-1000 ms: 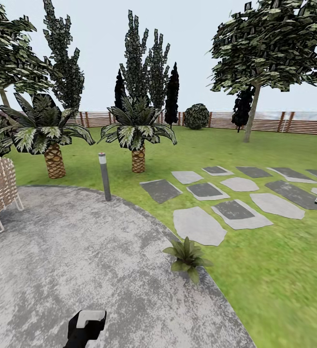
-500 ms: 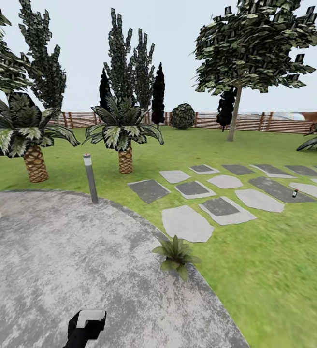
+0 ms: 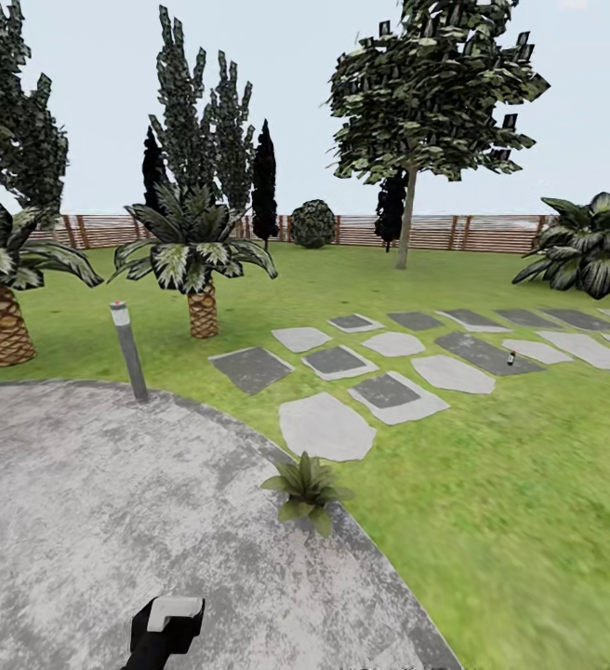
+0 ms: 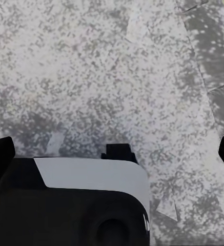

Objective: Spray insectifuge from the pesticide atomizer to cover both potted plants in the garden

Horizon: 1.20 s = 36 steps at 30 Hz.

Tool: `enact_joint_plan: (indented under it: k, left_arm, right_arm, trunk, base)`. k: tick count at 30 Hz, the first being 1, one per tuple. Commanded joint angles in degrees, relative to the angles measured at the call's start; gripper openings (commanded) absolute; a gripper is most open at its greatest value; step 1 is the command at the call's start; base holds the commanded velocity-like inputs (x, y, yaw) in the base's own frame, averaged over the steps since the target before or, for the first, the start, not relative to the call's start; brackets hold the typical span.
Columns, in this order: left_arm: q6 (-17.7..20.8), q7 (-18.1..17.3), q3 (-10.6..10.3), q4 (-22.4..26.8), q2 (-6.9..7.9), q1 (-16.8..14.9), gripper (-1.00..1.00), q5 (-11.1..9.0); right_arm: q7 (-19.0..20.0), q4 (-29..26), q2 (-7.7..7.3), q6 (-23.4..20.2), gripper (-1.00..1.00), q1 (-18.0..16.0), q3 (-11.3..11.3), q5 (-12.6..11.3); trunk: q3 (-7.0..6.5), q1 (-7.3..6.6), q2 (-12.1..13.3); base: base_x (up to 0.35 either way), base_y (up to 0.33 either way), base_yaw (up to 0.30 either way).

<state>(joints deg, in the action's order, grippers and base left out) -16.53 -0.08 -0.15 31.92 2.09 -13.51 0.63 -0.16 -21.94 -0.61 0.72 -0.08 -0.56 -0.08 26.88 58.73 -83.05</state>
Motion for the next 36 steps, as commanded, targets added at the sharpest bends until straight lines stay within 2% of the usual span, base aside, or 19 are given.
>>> enact_joint_plan:
  k: [1, 36]
  left_arm:
    - [-0.17, -0.01, -0.02, -0.02, 0.01, -0.02, 1.00, 0.07]
    - [-0.09, 0.08, -0.03, 0.07, 0.01, -0.02, 1.00, 0.12]
  right_arm:
    - [-0.02, -0.03, 0.01, 0.07, 1.00, -0.01, -0.06, -0.01]
    - [-0.01, 0.05, -0.01, 0.07, 1.00, -0.01, -0.06, -0.02]
  trunk:
    - [0.05, 0.00, -0.03]
    - [0.05, 0.00, -0.03]
  base:
    - [0.000, 0.000, -0.275]
    - [0.000, -0.012, -0.268]
